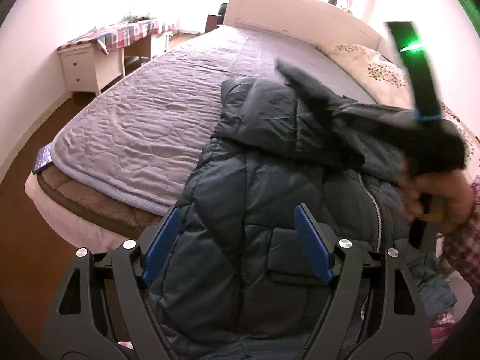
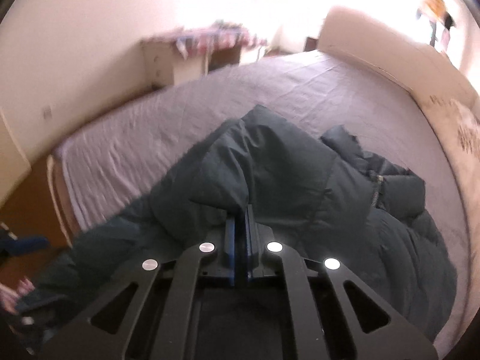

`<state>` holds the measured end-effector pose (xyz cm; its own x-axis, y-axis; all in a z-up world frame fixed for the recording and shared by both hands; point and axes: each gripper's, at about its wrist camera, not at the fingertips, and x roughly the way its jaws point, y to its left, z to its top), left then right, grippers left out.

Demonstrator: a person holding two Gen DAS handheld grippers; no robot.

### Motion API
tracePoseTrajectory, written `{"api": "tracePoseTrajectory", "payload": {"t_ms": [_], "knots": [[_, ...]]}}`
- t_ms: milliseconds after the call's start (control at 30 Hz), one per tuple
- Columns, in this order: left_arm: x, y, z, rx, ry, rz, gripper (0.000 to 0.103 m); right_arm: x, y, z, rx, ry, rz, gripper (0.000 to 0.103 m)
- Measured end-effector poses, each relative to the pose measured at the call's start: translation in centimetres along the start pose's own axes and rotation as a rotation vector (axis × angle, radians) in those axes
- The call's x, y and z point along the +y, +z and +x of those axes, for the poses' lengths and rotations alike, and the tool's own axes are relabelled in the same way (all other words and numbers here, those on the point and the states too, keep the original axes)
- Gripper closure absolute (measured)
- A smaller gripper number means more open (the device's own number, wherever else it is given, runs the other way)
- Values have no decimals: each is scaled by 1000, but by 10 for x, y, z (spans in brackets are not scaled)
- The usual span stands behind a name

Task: Fold large clothes

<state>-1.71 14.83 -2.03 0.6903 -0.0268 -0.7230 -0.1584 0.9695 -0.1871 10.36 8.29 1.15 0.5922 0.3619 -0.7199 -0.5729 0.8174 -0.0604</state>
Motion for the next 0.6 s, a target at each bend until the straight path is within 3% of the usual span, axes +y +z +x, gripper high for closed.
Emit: {"api": "tracePoseTrajectory", "payload": {"t_ms": [133, 267, 467, 600], "knots": [[-8, 2, -3, -10, 13, 29, 26, -39, -8, -46, -84, 40, 198, 97], [-18, 7, -5, -14, 16, 53, 26, -94, -42, -83, -118, 51, 432, 97], [-41, 16, -3, -14, 12, 94, 26, -162, -114, -94, -61, 34, 709, 97], [-61, 17, 0, -10, 24, 149, 26, -182, -153, -86, 7, 67, 836, 97]]}}
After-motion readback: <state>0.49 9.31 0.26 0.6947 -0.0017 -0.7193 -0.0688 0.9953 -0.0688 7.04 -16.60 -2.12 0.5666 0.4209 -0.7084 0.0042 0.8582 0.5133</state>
